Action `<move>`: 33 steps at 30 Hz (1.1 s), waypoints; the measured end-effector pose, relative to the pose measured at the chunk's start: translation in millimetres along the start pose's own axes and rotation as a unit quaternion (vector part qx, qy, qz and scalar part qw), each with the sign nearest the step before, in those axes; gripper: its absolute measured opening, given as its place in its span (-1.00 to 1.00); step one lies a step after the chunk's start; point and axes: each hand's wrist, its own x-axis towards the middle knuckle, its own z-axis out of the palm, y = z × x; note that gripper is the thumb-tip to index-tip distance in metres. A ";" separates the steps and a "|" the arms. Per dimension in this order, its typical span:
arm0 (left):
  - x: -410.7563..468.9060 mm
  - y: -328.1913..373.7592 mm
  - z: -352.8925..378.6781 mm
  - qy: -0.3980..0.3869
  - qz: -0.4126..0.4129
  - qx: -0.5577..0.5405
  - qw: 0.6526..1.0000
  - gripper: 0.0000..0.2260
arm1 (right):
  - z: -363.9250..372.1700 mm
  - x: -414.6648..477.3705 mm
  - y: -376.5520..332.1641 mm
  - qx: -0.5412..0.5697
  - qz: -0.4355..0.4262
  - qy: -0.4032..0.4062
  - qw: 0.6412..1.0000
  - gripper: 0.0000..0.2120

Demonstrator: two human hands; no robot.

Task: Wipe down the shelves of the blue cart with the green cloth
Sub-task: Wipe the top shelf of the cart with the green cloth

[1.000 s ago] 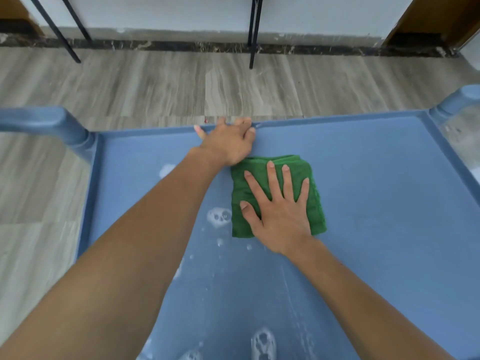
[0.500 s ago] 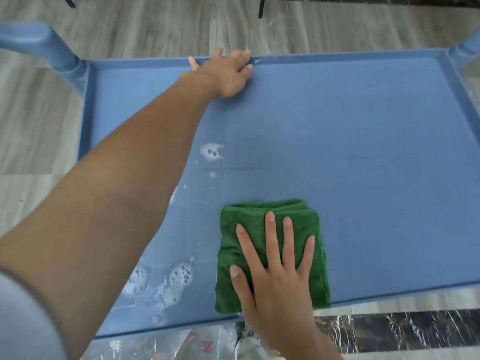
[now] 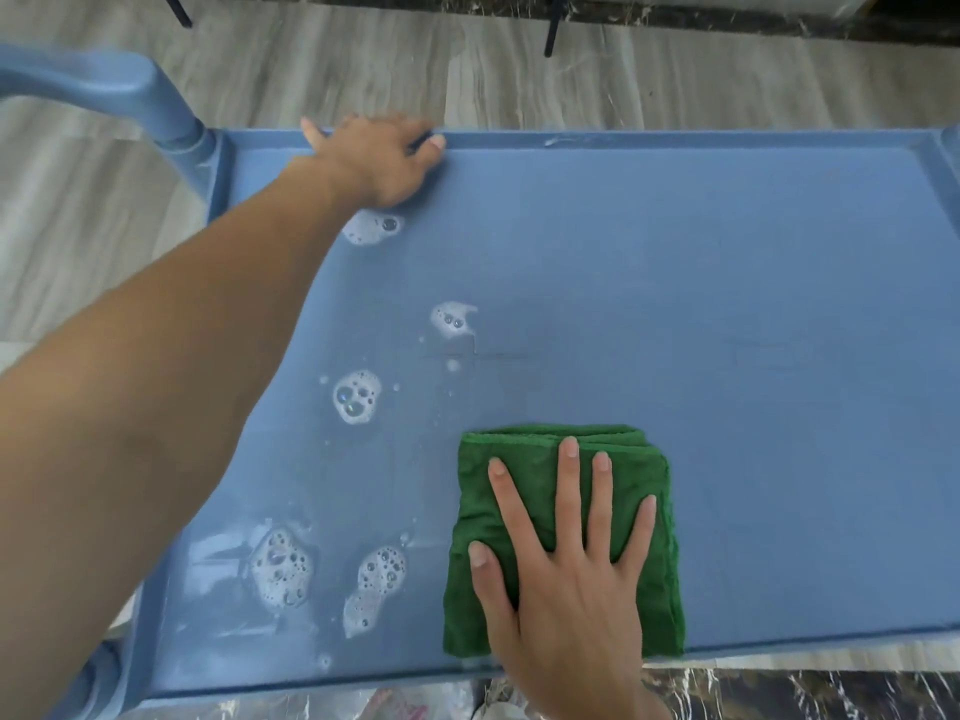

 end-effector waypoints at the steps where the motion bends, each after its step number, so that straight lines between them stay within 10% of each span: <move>1: 1.1 -0.6 1.5 0.005 0.005 -0.001 1.000 -0.48 | -0.1 6.8 -1.6 0.004 0.004 0.003 1.000 -0.38; 21: 8.0 -33.3 -17.5 -0.021 0.093 -0.062 0.994 -0.58 | -19.4 327.2 -50.0 -0.008 0.028 0.001 1.000 -0.38; 33: -4.4 -91.7 12.2 -0.018 0.025 0.018 0.999 -0.45 | -21.1 319.9 -45.2 -0.013 0.020 -0.011 1.000 -0.40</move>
